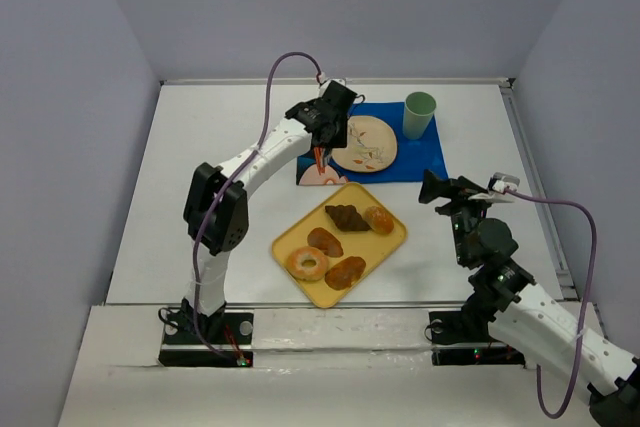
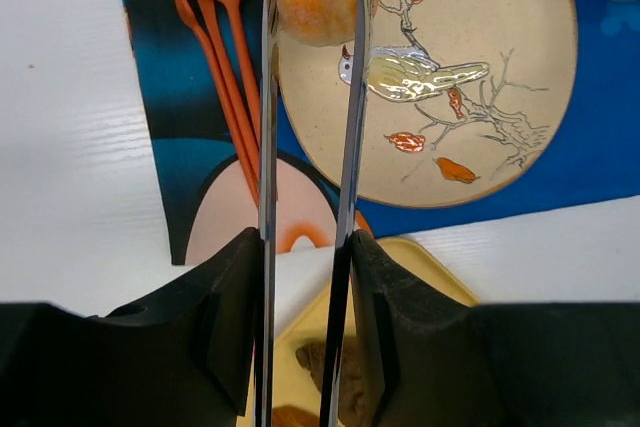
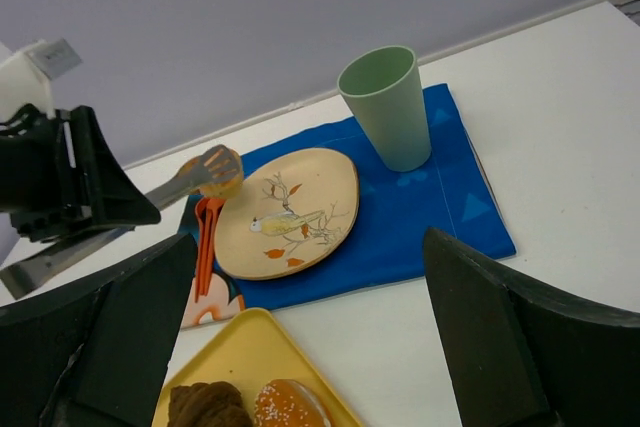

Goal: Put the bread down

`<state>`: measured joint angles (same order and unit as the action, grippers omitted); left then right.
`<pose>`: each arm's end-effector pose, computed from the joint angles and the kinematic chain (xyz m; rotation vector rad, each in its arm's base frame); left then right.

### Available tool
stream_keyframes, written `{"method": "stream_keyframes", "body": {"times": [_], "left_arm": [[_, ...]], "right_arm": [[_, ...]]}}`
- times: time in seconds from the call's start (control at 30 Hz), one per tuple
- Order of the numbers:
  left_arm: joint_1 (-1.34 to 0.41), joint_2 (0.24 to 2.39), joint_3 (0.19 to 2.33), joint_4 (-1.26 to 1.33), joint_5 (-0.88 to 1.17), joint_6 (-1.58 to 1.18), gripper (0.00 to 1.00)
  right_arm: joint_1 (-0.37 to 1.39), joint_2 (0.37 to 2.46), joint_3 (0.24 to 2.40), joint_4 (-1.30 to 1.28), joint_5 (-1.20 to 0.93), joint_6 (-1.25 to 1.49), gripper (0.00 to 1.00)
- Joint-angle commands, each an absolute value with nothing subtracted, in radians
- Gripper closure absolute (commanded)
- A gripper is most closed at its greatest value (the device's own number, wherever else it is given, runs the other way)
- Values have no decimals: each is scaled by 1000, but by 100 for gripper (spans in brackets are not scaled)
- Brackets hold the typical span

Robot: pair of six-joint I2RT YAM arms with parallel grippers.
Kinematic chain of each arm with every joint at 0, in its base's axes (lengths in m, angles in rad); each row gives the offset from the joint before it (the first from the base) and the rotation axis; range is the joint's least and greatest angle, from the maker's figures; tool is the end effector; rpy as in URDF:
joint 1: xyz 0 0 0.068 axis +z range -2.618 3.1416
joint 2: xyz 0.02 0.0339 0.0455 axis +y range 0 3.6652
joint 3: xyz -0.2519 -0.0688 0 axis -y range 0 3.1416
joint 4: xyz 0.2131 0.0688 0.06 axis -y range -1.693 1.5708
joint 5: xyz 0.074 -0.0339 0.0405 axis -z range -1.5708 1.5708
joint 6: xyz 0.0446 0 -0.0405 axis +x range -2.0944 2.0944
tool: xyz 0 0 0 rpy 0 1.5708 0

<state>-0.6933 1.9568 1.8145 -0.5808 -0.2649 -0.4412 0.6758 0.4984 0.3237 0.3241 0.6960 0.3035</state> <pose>0.3321 -0.2607 0.2986 0.1504 2.2759 -0.2961 0.1162 0.0565 0.2721 0.3090 1.4306 0.3052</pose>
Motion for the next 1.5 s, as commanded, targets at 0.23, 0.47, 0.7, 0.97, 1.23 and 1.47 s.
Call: {"method": "stream_keyframes", "body": {"times": [0.23,0.47,0.7,0.97,1.23,1.47], "left_arm": [[-696,2066,1913,-498,-143,-348,49],[-696,2048,1921,-543,-144,-357,36],[-698,1976,1895,-577,-153,-371,35],[-762,1745,1670,-542,-134,-394,35],[-816,1507,1454,-578,-91,-577,35],[-822,1441,1374,-768,119,-686,35]], "right_arm": [[684,517,319,405,790,321,0],[684,512,318,405,778,319,0],[684,494,313,403,762,319,0],[684,486,311,403,749,316,0],[684,491,313,403,747,316,0],[684,482,310,403,744,316,0]]}}
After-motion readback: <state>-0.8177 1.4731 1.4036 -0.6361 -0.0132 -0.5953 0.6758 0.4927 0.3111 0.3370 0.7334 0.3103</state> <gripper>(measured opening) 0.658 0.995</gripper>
